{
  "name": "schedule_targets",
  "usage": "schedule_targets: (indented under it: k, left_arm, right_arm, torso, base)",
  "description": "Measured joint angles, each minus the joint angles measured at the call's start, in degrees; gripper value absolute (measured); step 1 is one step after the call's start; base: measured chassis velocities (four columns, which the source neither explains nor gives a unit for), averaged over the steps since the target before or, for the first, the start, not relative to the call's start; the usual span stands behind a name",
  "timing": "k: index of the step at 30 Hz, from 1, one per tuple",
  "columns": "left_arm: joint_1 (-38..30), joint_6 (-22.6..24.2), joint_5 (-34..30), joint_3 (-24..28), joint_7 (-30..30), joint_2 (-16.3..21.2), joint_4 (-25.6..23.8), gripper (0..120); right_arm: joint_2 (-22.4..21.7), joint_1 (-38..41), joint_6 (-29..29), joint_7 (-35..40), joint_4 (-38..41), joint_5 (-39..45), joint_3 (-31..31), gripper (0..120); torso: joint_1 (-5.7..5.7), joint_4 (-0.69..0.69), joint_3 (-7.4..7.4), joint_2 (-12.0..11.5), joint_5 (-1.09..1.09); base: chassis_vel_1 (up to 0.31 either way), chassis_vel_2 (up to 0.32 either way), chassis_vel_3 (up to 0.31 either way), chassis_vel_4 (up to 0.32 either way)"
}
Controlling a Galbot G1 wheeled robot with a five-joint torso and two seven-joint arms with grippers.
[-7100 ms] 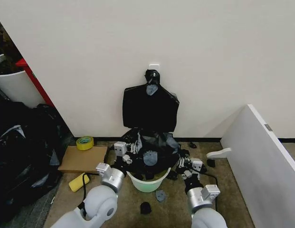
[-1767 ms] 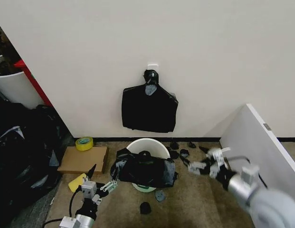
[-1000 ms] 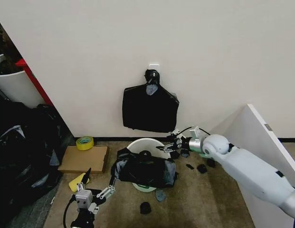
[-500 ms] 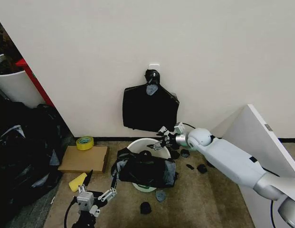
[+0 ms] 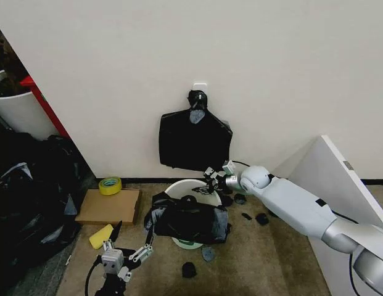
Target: Place the garbage bag over the trash bin.
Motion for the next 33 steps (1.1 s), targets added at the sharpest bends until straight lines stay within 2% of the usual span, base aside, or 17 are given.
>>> schedule_targets:
  k: [4, 8, 11, 16, 19, 21, 26, 27, 33]
  left_arm:
    - [-0.1, -0.1, -0.1, 0.0, 0.0, 0.0, 0.0, 100]
    - [-0.8, -0.1, 0.0, 0.0, 0.0, -0.1, 0.2, 100]
    - [-0.9, 0.0, -0.2, -0.1, 0.0, -0.4, 0.1, 100]
    - [-0.6, 0.1, -0.5, -0.1, 0.0, -0.5, -0.2, 100]
    - [-1.1, 0.5, -1.1, 0.0, 0.0, -0.4, -0.4, 100]
    - [-1.2, 0.6, -1.1, 0.0, 0.0, -0.4, -0.4, 100]
    - [-2.6, 1.2, -1.4, 0.4, -0.5, -0.3, 0.4, 100]
    - [-2.6, 1.2, -1.4, 0.4, -0.5, -0.3, 0.4, 100]
    - [-3.7, 2.7, -2.0, 0.6, -0.5, 0.8, -0.4, 100]
  right_arm:
    - [0.0, -0.1, 0.0, -0.3, 0.0, 0.1, -0.2, 8]
    - [0.4, -1.4, 0.0, -0.1, 0.0, 0.1, 0.9, 2]
    - [1.2, -3.5, -1.1, 0.6, 0.1, 0.2, 4.3, 2]
    - [0.6, -5.4, -2.3, 3.2, 2.1, 1.7, 6.2, 2]
    - [-0.3, -7.5, -4.3, 9.4, 5.3, 6.5, 8.2, 2]
    - [-0.5, -8.0, -4.9, 10.7, 5.9, 7.6, 8.7, 2]
    - [-2.9, -12.3, -10.2, 21.1, 13.5, 14.9, 12.7, 2]
    - [-2.9, -12.3, -10.2, 21.1, 13.5, 14.9, 12.7, 2]
    - [-5.2, -20.5, -11.9, 29.0, 22.0, 16.6, 21.5, 2]
  torso:
    - [0.00, 0.00, 0.00, 0.0, -0.01]
    - [0.00, -0.01, -0.01, 0.0, -0.01]
    - [0.00, 0.00, -0.01, 0.0, 0.00]
    - [0.00, 0.02, 0.00, 0.0, 0.01]
    - [0.00, 0.00, 0.00, 0.0, 0.02]
    - [0.00, 0.01, 0.00, 0.0, 0.02]
    - [0.00, 0.00, 0.00, 0.0, -0.01]
    - [0.00, 0.00, 0.00, 0.0, -0.01]
    - [0.00, 0.00, 0.00, 0.0, 0.01]
  base:
    - [0.000, 0.000, 0.000, 0.000]
    - [0.000, 0.000, 0.000, 0.000]
    - [0.000, 0.000, 0.000, 0.000]
    - [0.000, 0.000, 0.000, 0.000]
    - [0.000, 0.000, 0.000, 0.000]
    - [0.000, 0.000, 0.000, 0.000]
    - [0.000, 0.000, 0.000, 0.000]
    - [0.000, 0.000, 0.000, 0.000]
    - [0.000, 0.000, 0.000, 0.000]
